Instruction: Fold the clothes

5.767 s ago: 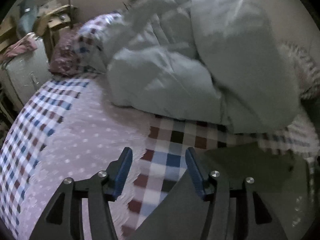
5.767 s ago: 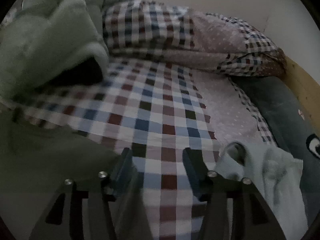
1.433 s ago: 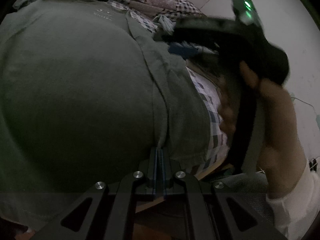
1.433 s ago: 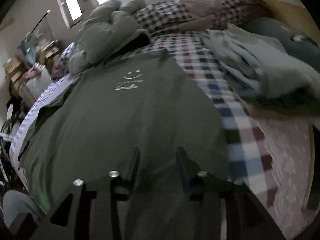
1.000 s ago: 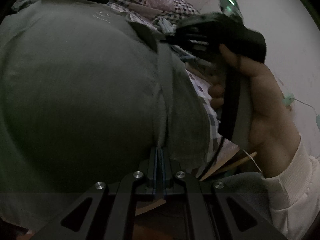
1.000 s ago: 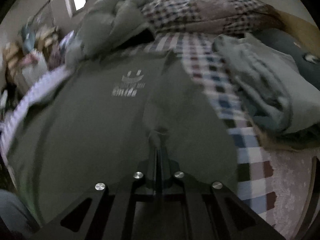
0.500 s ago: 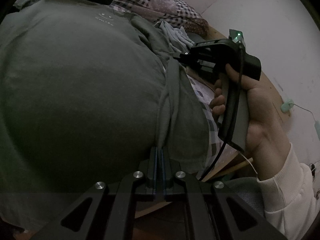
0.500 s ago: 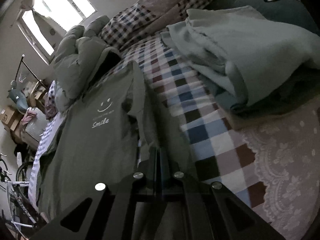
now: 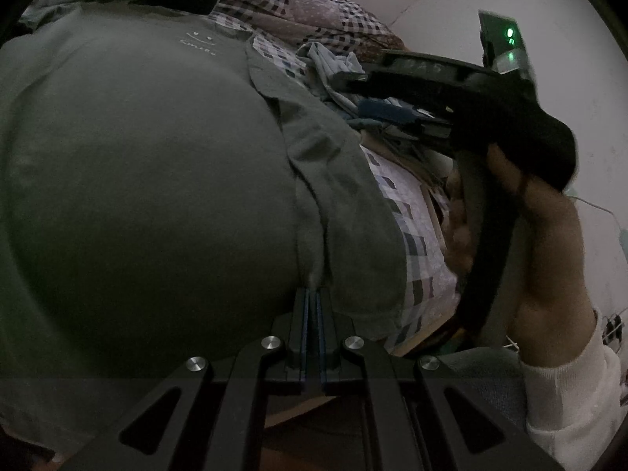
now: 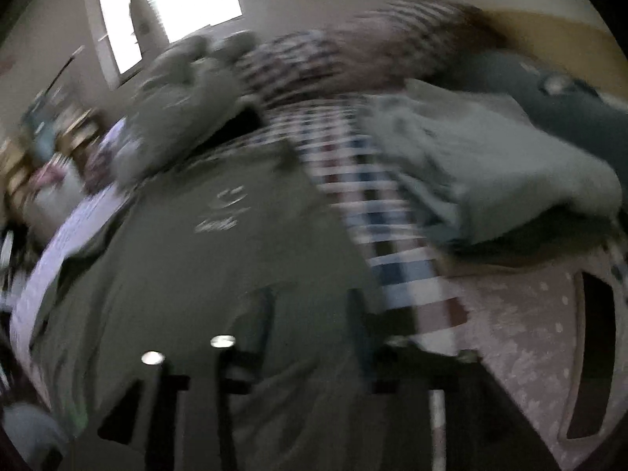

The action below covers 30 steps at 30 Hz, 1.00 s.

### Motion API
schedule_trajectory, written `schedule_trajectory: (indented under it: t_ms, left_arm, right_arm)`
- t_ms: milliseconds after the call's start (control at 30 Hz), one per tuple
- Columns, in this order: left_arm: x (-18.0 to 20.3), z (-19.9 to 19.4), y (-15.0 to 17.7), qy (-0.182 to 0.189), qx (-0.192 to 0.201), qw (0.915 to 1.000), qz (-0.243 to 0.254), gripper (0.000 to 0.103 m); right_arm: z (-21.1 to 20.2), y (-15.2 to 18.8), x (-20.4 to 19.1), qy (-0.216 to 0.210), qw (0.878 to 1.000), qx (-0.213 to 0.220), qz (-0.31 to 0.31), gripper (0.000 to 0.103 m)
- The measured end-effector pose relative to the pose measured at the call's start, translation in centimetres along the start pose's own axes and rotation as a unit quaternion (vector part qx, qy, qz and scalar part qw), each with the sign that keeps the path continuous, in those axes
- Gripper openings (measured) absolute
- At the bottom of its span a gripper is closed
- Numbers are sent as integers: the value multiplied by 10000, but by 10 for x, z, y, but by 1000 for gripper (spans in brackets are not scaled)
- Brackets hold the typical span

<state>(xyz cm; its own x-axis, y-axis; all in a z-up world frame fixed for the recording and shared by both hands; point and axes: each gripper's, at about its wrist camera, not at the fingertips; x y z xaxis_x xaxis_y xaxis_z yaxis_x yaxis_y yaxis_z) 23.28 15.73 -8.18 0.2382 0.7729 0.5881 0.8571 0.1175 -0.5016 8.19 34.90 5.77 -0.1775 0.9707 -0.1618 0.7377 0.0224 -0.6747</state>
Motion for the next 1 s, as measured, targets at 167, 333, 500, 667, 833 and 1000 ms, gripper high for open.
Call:
schedule_trajectory:
  t_ms: [167,333,500,667,833,1000]
  left_arm:
    - [2,0,1,73,-13,10000,-15,2]
    - [-2,1,1,77,-69,9998,-140,2]
    - [0,1,3,90,-83,9998,-158,2]
    - [-5,5,-4,131,-69,9997,-203,2]
    - [-4,5,-2,127,-100,9997,-207,2]
    - [-7,3,-1,194,-163,9993,-271,2]
  right_arm:
    - [-5,28,-38,-31,9946,-368,-967,44]
    - [-17,64,-59,-125,9845,-692,-1609,42]
    - [-12,89,-68,46,9750,-1056,-1953,15]
    - [-21,89,-56,71,9812,-955,-1676,1]
    - [-22,82,-20,-216,9927,-978,-676,1]
    - [-31,72,17,158,9974,-705,-5,2]
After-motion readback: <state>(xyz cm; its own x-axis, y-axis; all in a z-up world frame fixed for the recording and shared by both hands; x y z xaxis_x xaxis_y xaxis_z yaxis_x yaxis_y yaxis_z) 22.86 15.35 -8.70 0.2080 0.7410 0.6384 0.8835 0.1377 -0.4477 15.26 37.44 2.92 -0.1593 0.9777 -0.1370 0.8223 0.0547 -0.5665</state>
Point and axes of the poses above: each gripper's, at about its wrist camera, not at the fingertips, and z roughly the way its jaws point, x to its right, y to its underside, and after that the axes turned 3 degrees about -x, right-handed
